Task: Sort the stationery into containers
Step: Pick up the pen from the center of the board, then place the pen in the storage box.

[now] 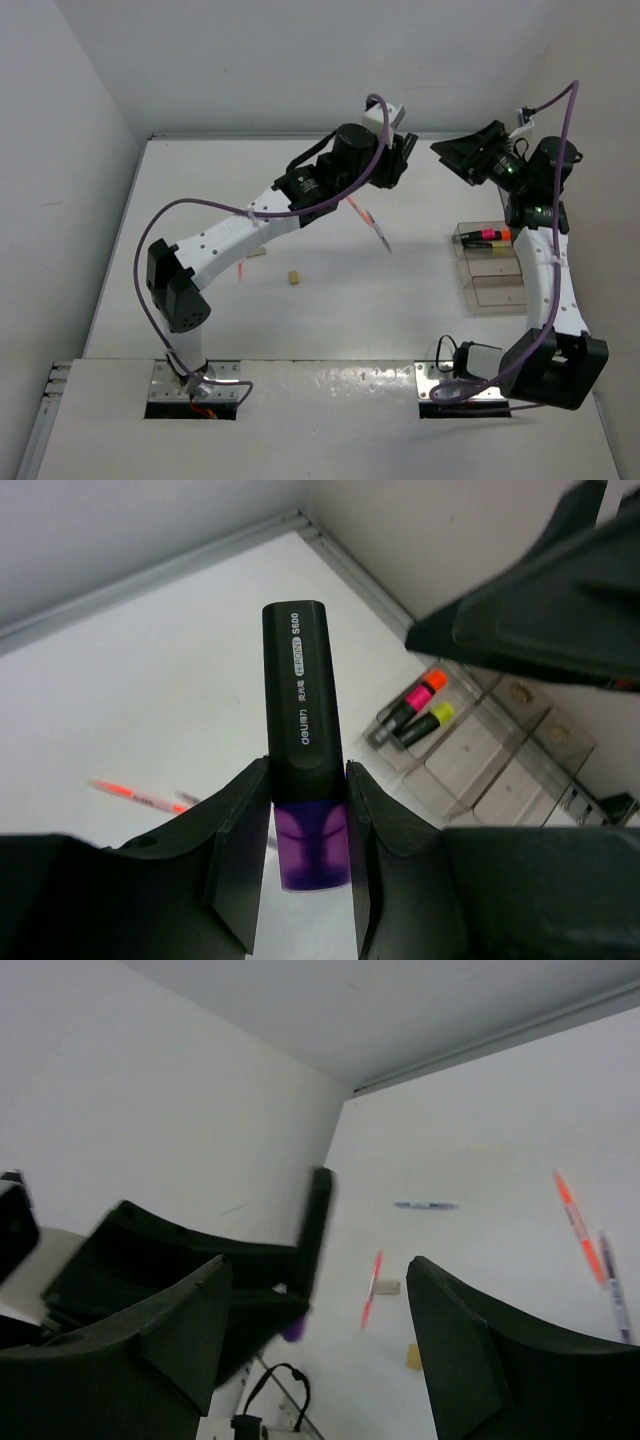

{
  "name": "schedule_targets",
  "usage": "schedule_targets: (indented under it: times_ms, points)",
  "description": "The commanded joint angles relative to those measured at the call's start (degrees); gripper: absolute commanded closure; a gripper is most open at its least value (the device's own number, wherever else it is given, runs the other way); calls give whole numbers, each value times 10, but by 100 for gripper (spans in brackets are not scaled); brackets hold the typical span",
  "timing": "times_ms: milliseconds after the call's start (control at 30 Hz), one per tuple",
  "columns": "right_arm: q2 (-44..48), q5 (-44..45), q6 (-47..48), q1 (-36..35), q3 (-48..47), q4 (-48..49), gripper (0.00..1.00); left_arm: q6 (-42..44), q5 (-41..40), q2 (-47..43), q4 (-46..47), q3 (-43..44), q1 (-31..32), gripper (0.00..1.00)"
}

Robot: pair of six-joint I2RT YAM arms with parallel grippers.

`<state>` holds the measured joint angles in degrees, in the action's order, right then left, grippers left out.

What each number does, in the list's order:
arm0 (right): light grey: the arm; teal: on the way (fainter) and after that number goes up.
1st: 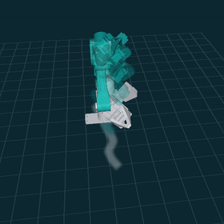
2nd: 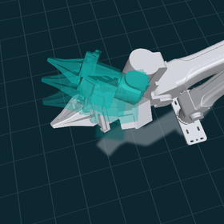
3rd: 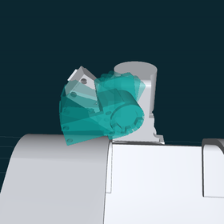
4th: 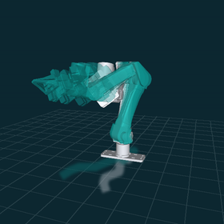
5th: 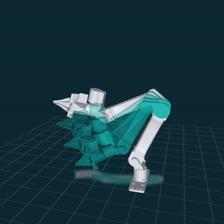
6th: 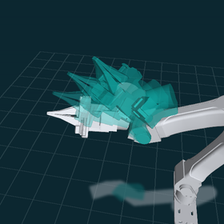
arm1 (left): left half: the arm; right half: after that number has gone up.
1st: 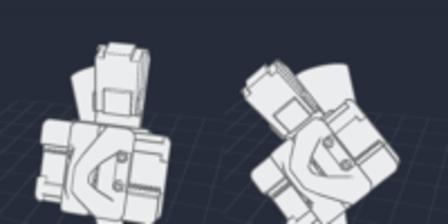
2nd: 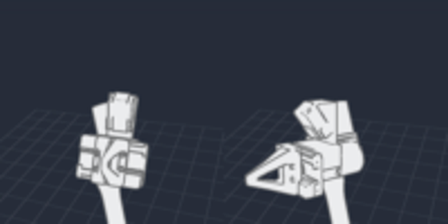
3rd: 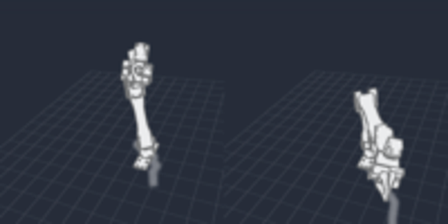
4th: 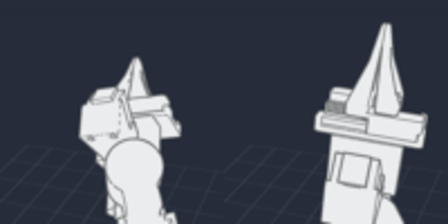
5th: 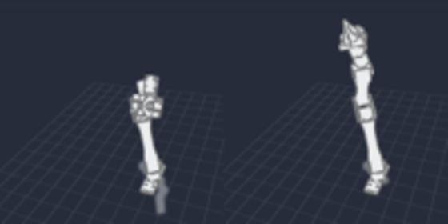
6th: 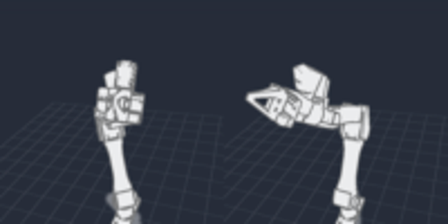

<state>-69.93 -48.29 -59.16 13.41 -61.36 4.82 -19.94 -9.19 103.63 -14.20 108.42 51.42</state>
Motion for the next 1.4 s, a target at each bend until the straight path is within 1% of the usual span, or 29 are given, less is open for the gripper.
schedule_targets:
  times_ms: [0,100,233,333,567,600,667,767,867,1067,1133,1167,1200,1233,1267,1300,1333,1367]
  points:
    - [1,20,-26,-31,-38,46,30,10,14,-22,-10,-17,8,94]
    - [-3,35,2,-51,-53,16,30,13,21,-25,-11,-15,14,94]
    - [-11,43,10,-69,-52,2,33,21,16,-24,-12,-12,21,94]
    - [-17,63,36,-80,-55,-39,35,24,15,-25,-13,-13,23,94]
    - [-20,84,46,-82,-50,-46,35,25,15,-25,-14,-14,25,95]
    - [-24,83,43,-80,-51,-59,35,24,15,-24,-14,-11,25,95]
    - [-28,80,34,-79,-50,-60,37,25,14,-22,-14,-9,25,95]
    - [-29,70,14,-84,-40,-53,43,25,12,-17,-14,-1,30,96]
    - [-29,66,12,-97,-32,-53,45,25,13,-12,-14,4,32,96]
    - [-35,68,15,-120,-22,-53,55,25,15,-17,-17,-1,32,96]
    - [-39,69,19,-128,-19,-54,62,25,16,-19,-17,-5,33,96]
    - [-38,72,20,-129,-20,-54,65,25,17,-20,-17,-5,33,96]
    - [-40,74,23,-129,-19,-53,71,26,18,-24,-18,-8,32,96]
    - [-40,76,26,-129,-20,-53,75,26,19,-25,-18,-10,33,96]
    - [-39,78,32,-129,-23,-54,84,29,19,-26,-17,-11,33,96]
    - [-38,78,36,-129,-24,-54,88,30,19,-27,-19,-16,33,91]
    - [-36,79,42,-129,-27,-57,92,32,18,-30,-20,-19,33,81]
    - [-35,80,61,-129,-35,-67,95,38,19,-32,-23,-22,31,66]
